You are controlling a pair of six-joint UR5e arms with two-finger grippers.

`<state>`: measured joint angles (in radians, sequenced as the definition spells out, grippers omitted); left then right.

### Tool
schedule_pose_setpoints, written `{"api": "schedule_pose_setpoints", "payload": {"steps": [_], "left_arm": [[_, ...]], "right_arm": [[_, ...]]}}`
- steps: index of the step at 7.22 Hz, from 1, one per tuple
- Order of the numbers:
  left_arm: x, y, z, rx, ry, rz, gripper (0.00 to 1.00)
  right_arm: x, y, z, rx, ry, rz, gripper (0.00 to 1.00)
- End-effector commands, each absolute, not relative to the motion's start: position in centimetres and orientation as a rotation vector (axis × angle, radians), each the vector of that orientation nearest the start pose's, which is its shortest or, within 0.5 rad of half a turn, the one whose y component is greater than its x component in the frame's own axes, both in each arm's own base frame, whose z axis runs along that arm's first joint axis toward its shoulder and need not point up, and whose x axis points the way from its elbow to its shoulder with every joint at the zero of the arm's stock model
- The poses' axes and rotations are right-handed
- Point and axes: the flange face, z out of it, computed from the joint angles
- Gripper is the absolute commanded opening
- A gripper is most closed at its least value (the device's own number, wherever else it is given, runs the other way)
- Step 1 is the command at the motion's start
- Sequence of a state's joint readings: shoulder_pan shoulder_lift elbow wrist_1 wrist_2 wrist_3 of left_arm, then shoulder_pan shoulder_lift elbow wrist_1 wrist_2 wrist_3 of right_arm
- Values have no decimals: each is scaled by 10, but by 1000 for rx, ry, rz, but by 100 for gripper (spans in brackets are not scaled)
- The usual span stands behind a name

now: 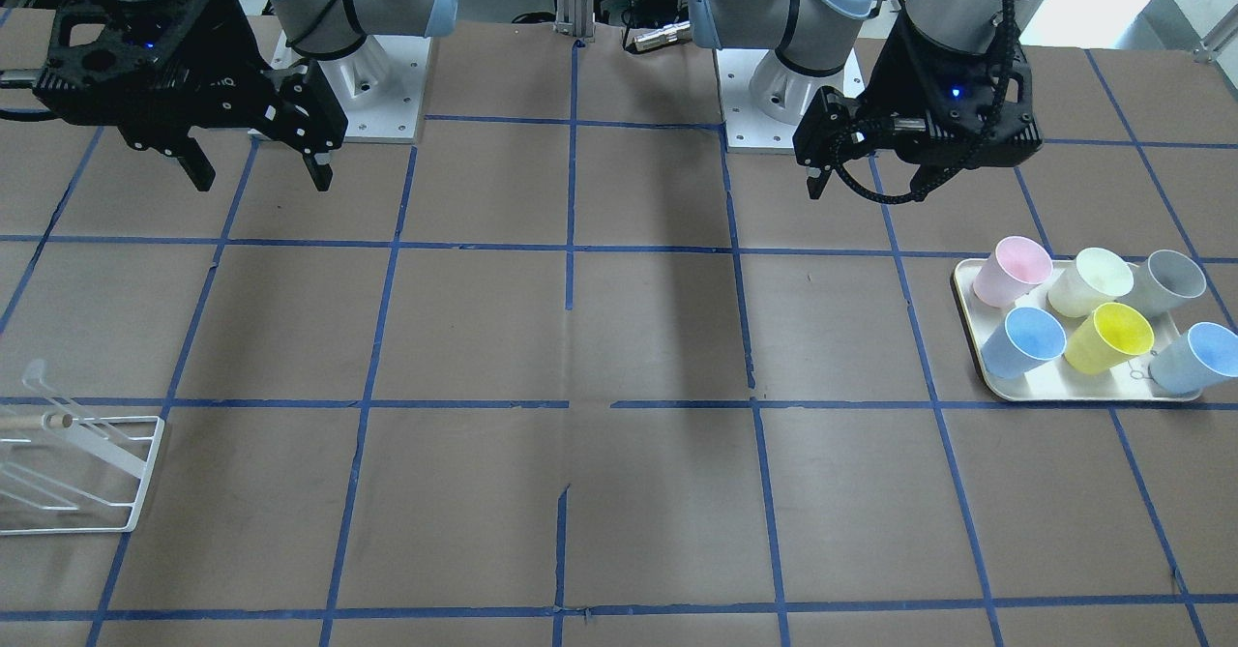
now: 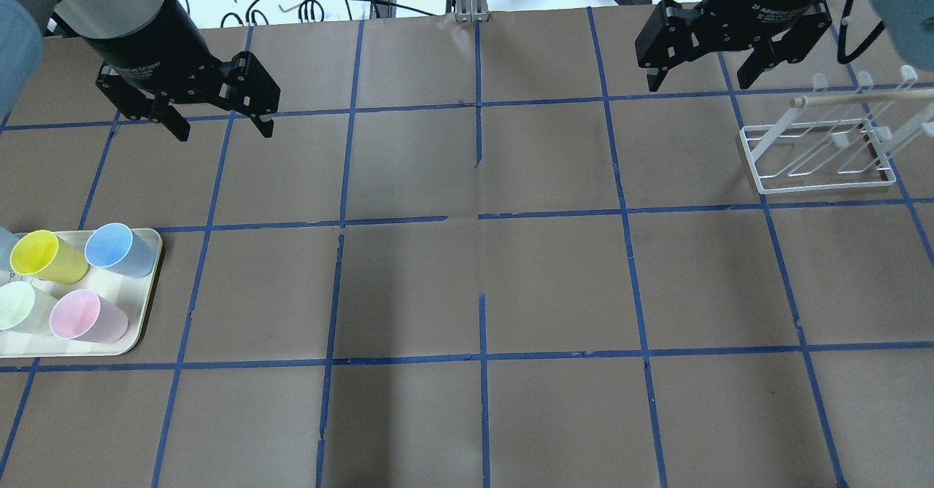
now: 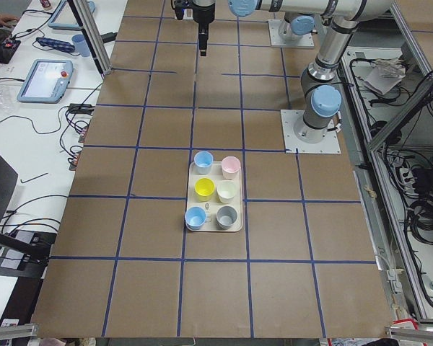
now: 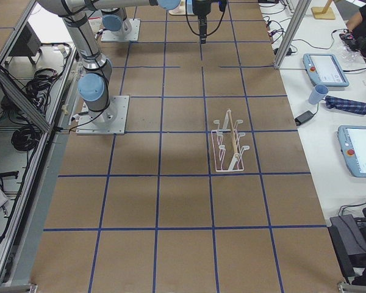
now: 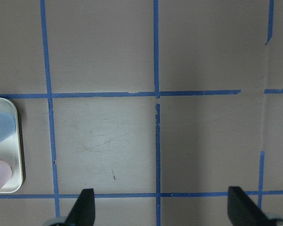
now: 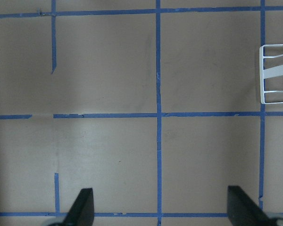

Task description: Transfer IKEA cup to right arm and place on rack

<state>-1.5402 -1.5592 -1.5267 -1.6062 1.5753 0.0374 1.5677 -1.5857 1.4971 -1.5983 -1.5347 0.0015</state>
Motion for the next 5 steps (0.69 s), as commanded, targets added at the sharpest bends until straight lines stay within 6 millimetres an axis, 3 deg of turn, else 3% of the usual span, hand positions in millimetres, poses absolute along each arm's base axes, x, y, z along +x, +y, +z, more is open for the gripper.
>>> {"api": "schedule_pose_setpoints", "payload": {"steps": [1, 5], "left_arm": [[-117, -492, 512, 12, 3136, -36, 100], [-117, -488, 512, 19, 3127, -26, 100]], "right_arm": [[135, -495, 536, 4, 3103, -183, 100], [135, -495, 536, 4, 3100, -183, 100]]}}
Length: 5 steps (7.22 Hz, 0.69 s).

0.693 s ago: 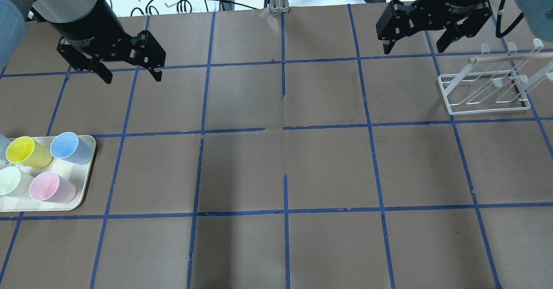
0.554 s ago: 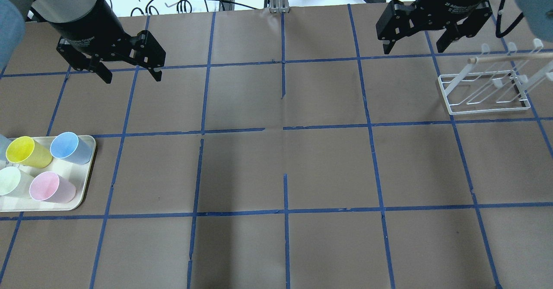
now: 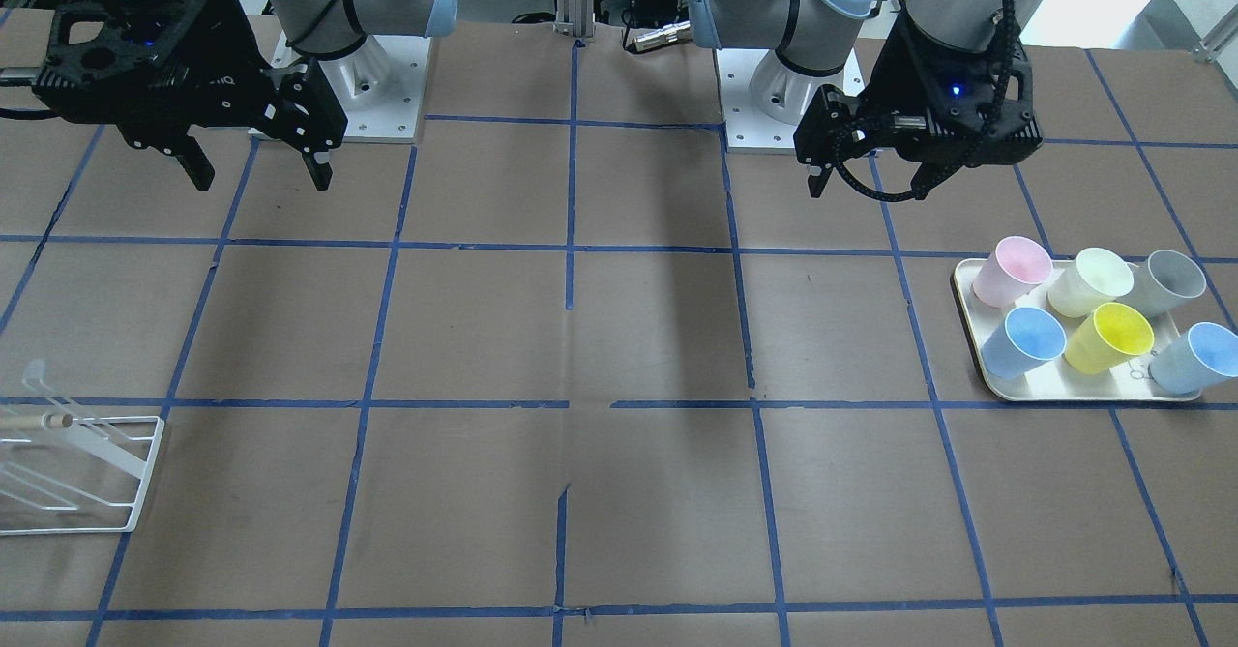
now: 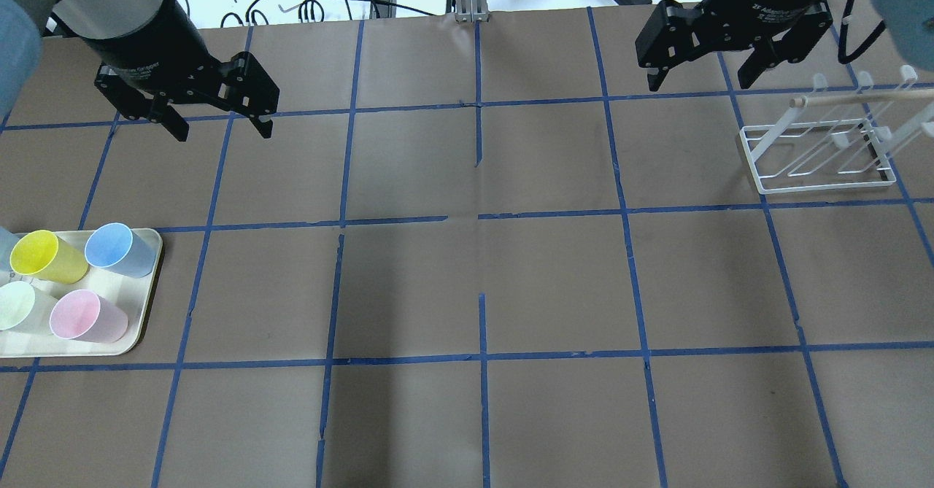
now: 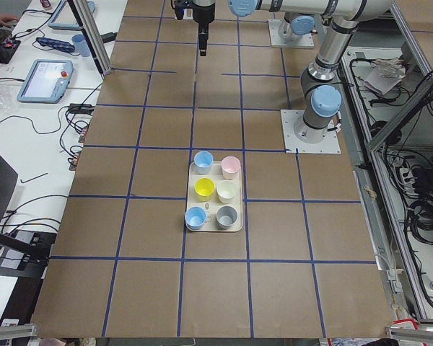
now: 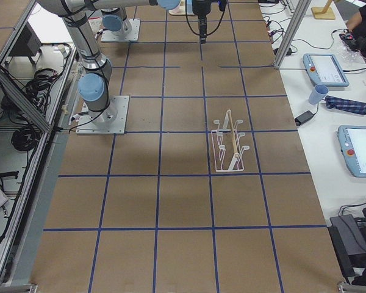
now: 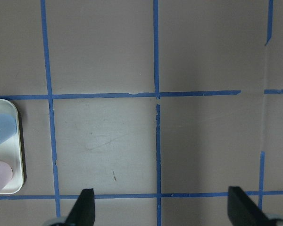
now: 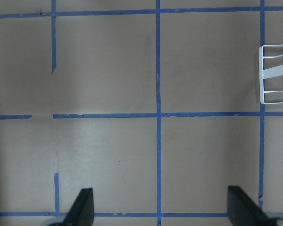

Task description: Transfer IKEA cup to right arm and place on rack

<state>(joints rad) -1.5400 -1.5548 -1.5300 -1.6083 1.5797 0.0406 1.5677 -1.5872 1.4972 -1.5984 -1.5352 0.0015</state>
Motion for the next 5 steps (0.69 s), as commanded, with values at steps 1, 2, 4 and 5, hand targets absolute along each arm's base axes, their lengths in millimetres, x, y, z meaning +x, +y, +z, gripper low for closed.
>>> {"api": "schedule_pose_setpoints", "payload": {"steps": [1, 2, 4, 5], "left_arm": [[-117, -484, 510, 17, 3129, -21, 100], [-116, -481, 511, 14, 3129, -23, 100], [-115, -482, 509, 14, 3127, -16, 100], [-114, -482, 507, 12, 3126, -2, 100]], "right_arm": [[135, -495, 535, 4, 3100, -181, 100], [135, -495, 535, 4, 3101, -181, 100], [135, -495, 535, 4, 3100, -183, 100], [135, -495, 534, 4, 3103, -181, 100]]}}
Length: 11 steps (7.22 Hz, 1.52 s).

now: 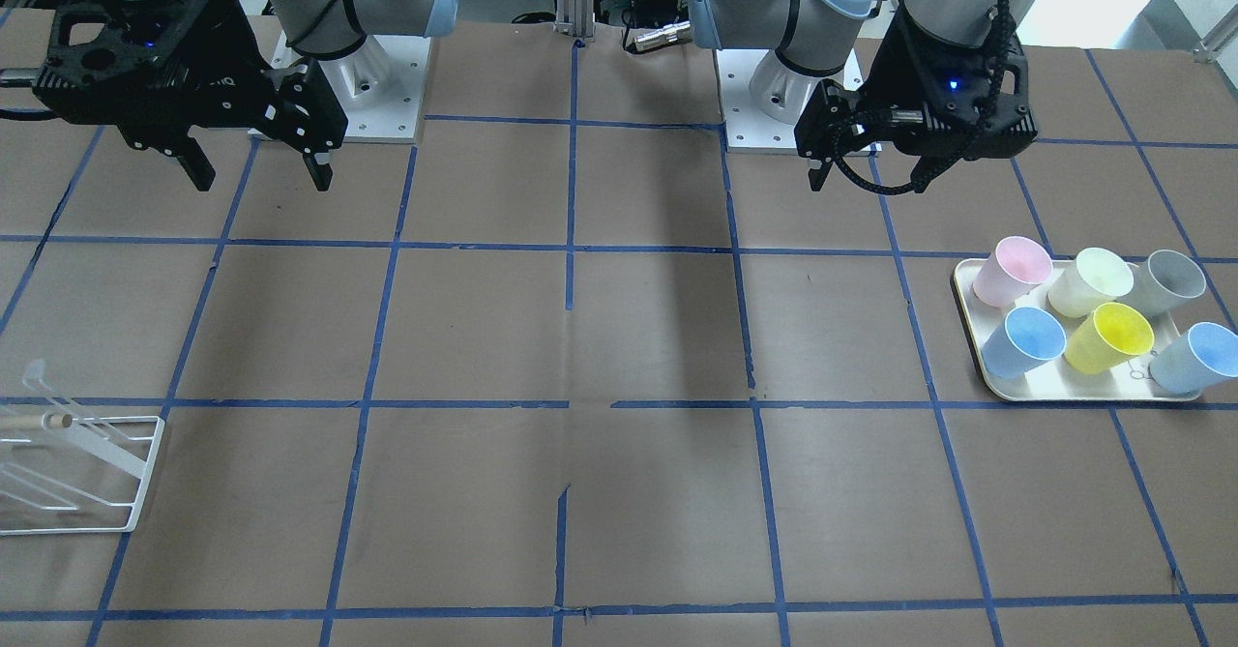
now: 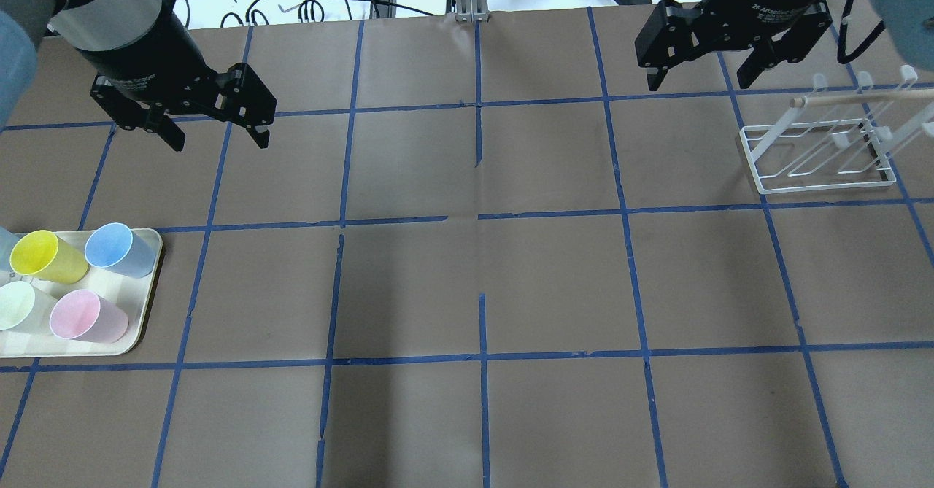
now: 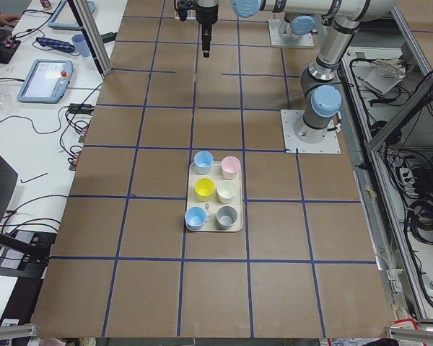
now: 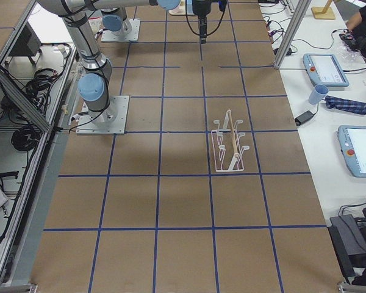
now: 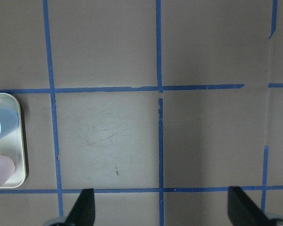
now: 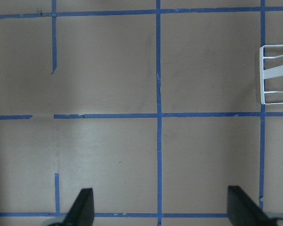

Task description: Transfer IKEA cup to right arm and place on rack

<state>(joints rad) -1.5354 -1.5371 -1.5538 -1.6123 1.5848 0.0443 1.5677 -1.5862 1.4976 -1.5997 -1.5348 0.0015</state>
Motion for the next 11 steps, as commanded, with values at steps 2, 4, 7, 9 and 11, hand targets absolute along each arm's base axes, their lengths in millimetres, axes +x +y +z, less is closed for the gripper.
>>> {"api": "schedule_pose_setpoints", "payload": {"steps": [2, 4, 7, 9, 11], "left_arm": [[-86, -490, 498, 29, 3129, 24, 100], [-15, -499, 476, 140, 3200, 67, 100], [110, -522, 426, 398, 3199, 69, 100], [147, -549, 380, 585, 3130, 85, 100], [210, -554, 344, 656, 3067, 118, 100]], "right_arm": [[135, -495, 535, 4, 3100, -183, 100], [135, -495, 535, 4, 3101, -183, 100], [135, -496, 535, 4, 3103, -183, 100], [135, -495, 534, 4, 3103, -181, 100], [135, -495, 533, 4, 3103, -183, 100]]}}
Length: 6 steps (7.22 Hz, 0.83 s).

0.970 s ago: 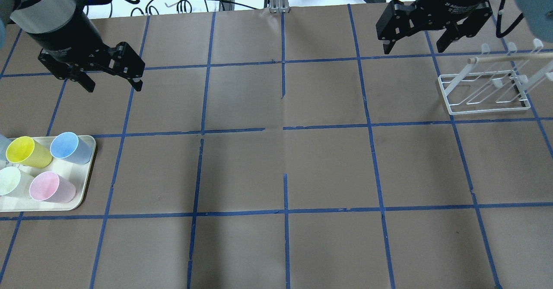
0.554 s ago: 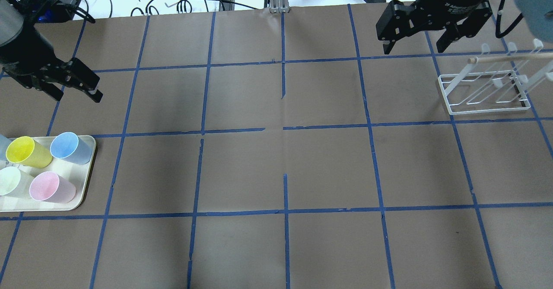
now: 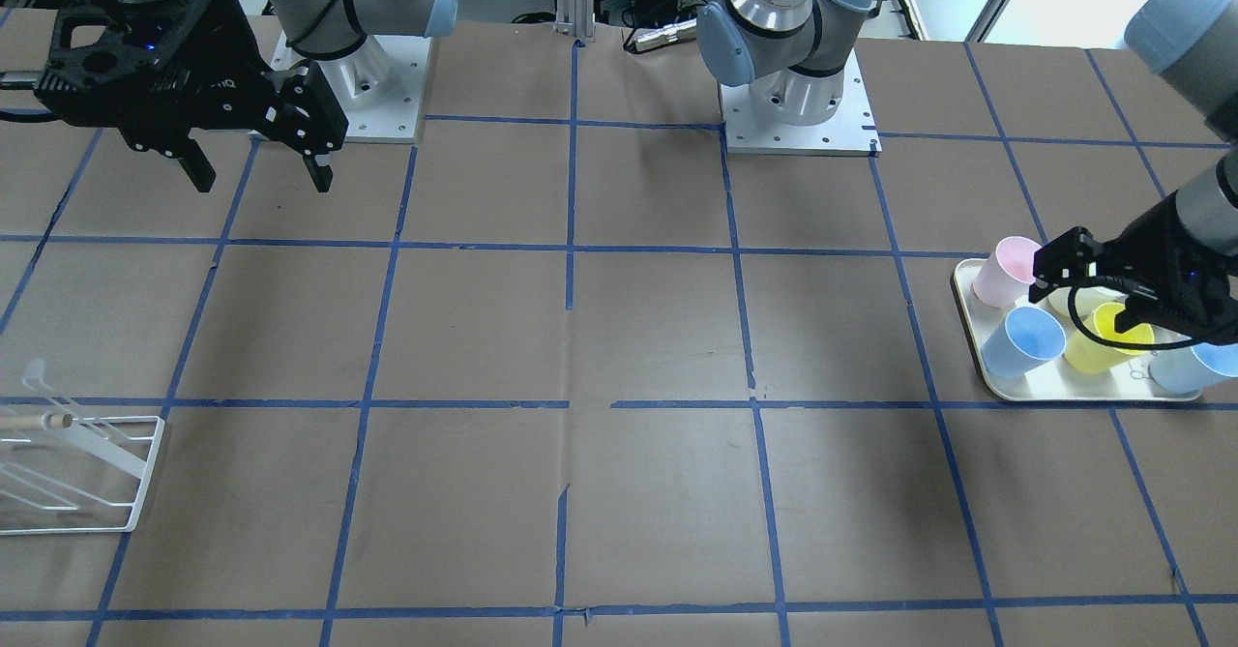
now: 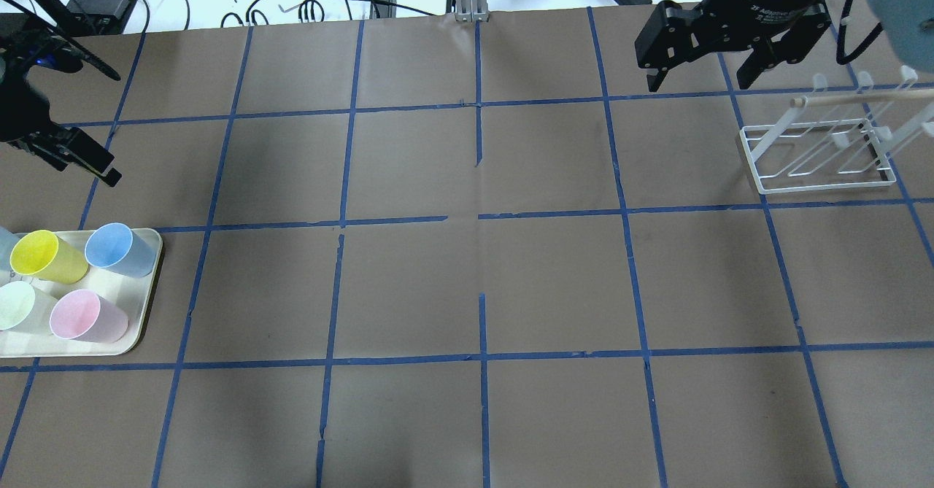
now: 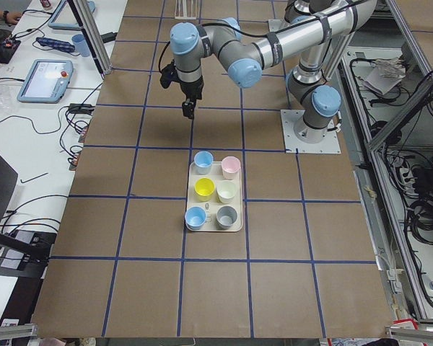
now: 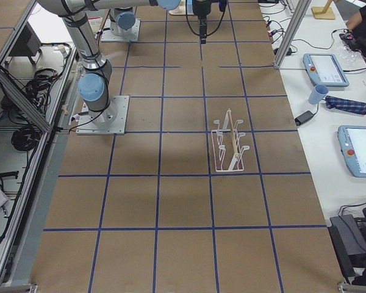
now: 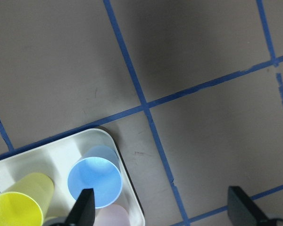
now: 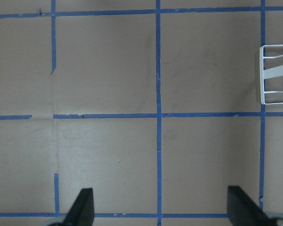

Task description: Transfer IKEA cup to right arm and place on rack

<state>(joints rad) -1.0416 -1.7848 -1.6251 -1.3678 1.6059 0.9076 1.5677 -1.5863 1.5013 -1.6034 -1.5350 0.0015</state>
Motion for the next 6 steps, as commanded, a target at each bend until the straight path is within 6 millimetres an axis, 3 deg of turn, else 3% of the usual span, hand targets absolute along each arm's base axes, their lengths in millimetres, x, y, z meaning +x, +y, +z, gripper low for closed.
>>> {"api": "schedule_pose_setpoints", "payload": {"steps": [1, 2, 4, 6], "left_arm": [[219, -558, 332, 683, 3054, 111, 100], [223, -559, 318, 739, 3035, 100, 100], [250, -547, 283, 729, 3028, 59, 100], [250, -539, 256, 748, 3061, 98, 100]], "right_arm": [[135, -493, 535, 4, 3099, -193, 100], [135, -494, 534, 4, 3101, -186, 100], [135, -494, 534, 4, 3102, -186, 100], [135, -491, 536, -8, 3106, -186, 100]]}}
